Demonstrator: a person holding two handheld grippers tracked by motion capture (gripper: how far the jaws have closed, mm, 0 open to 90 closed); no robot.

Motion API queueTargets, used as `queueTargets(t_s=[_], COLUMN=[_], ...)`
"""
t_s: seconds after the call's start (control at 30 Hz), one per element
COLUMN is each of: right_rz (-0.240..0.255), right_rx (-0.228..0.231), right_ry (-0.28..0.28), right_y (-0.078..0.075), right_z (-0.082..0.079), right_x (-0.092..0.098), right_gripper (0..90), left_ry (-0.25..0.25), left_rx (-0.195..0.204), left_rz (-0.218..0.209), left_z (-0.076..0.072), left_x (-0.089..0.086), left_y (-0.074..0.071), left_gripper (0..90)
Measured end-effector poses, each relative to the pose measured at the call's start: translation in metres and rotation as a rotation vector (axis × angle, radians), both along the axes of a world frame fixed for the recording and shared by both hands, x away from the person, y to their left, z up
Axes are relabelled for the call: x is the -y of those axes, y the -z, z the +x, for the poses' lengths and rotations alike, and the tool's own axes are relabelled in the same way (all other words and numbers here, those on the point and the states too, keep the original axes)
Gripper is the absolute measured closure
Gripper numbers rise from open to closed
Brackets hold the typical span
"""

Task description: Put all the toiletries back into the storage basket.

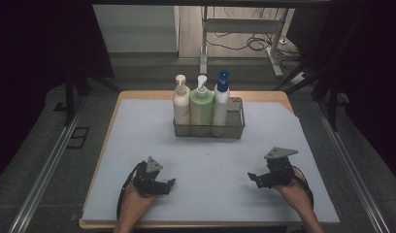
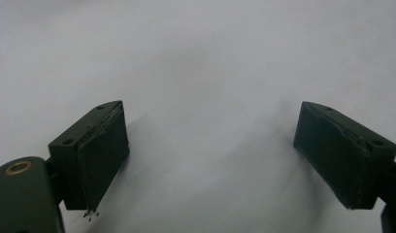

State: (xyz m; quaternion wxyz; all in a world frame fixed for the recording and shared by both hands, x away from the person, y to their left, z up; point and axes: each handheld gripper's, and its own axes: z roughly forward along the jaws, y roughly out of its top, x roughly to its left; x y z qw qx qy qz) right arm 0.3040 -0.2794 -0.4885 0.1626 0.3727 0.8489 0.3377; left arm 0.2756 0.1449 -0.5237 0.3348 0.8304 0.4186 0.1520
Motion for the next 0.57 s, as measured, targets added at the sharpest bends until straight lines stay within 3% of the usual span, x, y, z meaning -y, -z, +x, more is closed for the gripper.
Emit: queueTargets(t_s=[0.33, 0.57], right_rz=[0.000, 0.012], right_rx=[-0.021, -0.017], right_ry=[0.006, 0.014], right_y=[0.032, 0.033], right_z=[-0.006, -0.006], right_x=[0.004, 0.006], right_gripper=[0.1, 0.1], left_ry=[0.001, 0.001], left_rx=[0.000, -0.001], left_rz=[0.000, 0.001], left_z=[0.000, 0.000], left_x=[0.000, 0.000], left_y=[0.000, 0.000], left_gripper=[12.2, 12.2])
